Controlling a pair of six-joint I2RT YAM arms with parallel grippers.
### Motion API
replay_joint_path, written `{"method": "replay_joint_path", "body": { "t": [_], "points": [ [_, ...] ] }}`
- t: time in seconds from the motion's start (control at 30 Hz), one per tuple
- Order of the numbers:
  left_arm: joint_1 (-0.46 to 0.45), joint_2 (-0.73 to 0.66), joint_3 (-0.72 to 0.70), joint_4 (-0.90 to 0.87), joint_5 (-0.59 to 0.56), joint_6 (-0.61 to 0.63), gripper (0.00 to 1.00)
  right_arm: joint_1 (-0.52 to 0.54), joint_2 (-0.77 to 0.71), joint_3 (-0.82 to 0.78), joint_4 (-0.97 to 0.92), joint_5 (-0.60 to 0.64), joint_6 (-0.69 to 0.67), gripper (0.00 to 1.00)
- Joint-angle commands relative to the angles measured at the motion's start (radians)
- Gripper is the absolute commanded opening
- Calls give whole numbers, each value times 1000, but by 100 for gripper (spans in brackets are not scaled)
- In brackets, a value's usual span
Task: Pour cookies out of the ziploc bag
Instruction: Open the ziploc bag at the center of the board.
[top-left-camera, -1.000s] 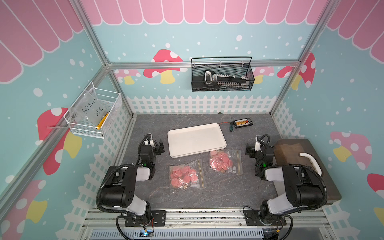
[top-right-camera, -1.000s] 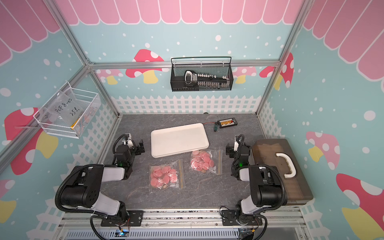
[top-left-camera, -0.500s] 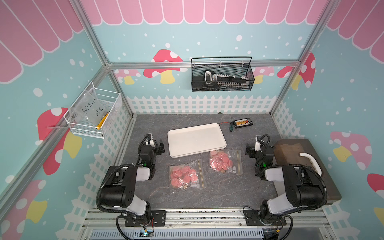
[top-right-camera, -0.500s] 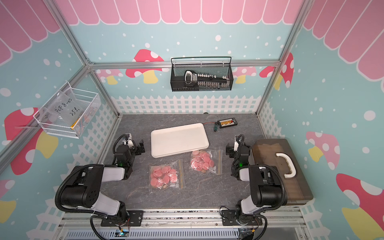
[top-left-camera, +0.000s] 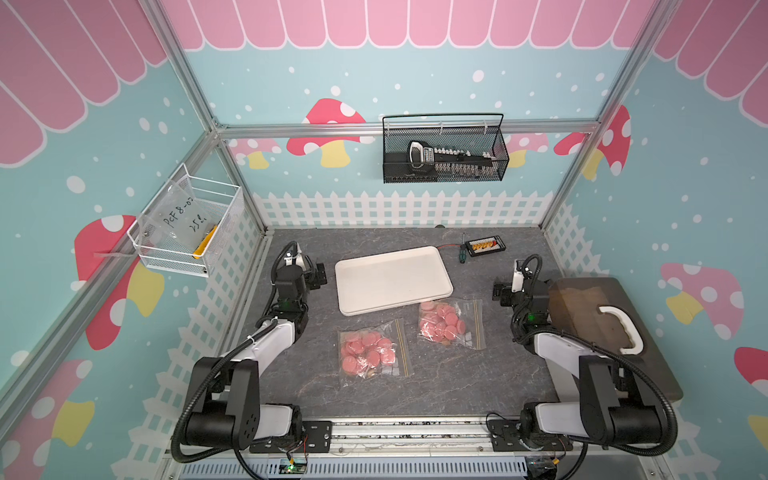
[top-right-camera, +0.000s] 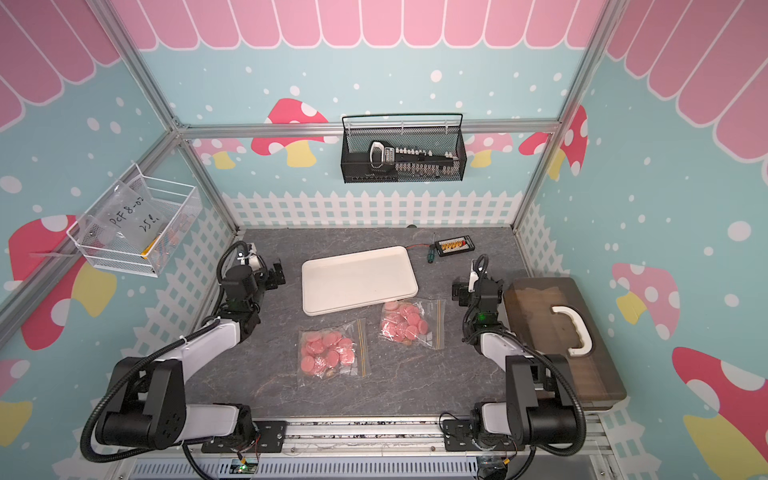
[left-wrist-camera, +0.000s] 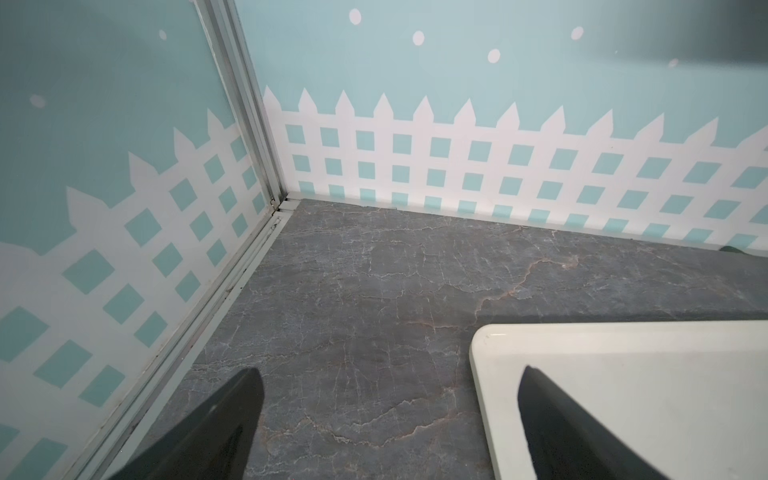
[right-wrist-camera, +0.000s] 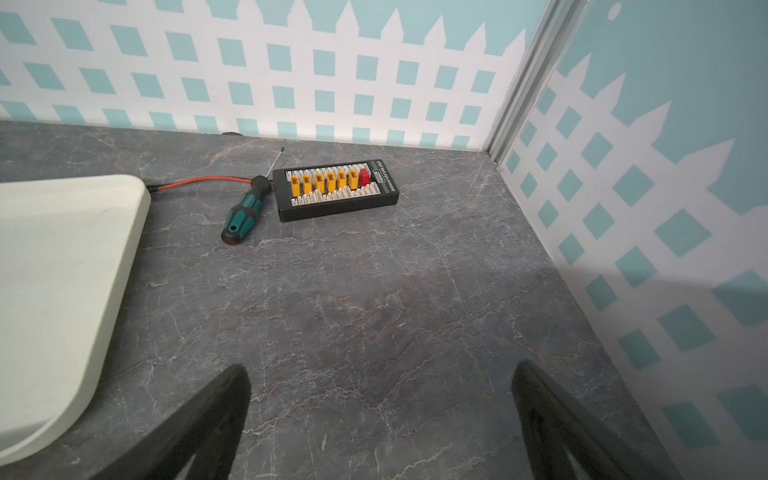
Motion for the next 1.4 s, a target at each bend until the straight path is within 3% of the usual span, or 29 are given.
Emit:
{"method": "replay_joint_path", "body": {
  "t": [0.0, 0.13, 0.3, 0.53, 0.77, 0.97, 1.37],
  "points": [
    [-12, -44, 111, -302, -30, -68, 100, 16, -55, 50, -260, 48, 82, 99],
    [-44, -79, 229, -510, 15, -151, 100, 19, -118, 99, -428, 32, 146, 99],
    [-156, -127, 321, -664, -27, -136, 100, 21, -154, 200, -643, -39, 253, 99],
    [-238, -90, 484, -902, 93, -156, 100, 23, -192, 234, -775, -192, 348, 99],
    [-303, -43, 545, -1000, 210, -154, 99, 30, -210, 255, -912, -278, 364, 95],
    [-380, 3, 593, -1058, 245, -142, 99, 30, -184, 251, -994, -360, 417, 85],
    [-486, 27, 583, -1054, 282, -194, 99, 28, -161, 188, -1013, -328, 443, 76]
  ]
}}
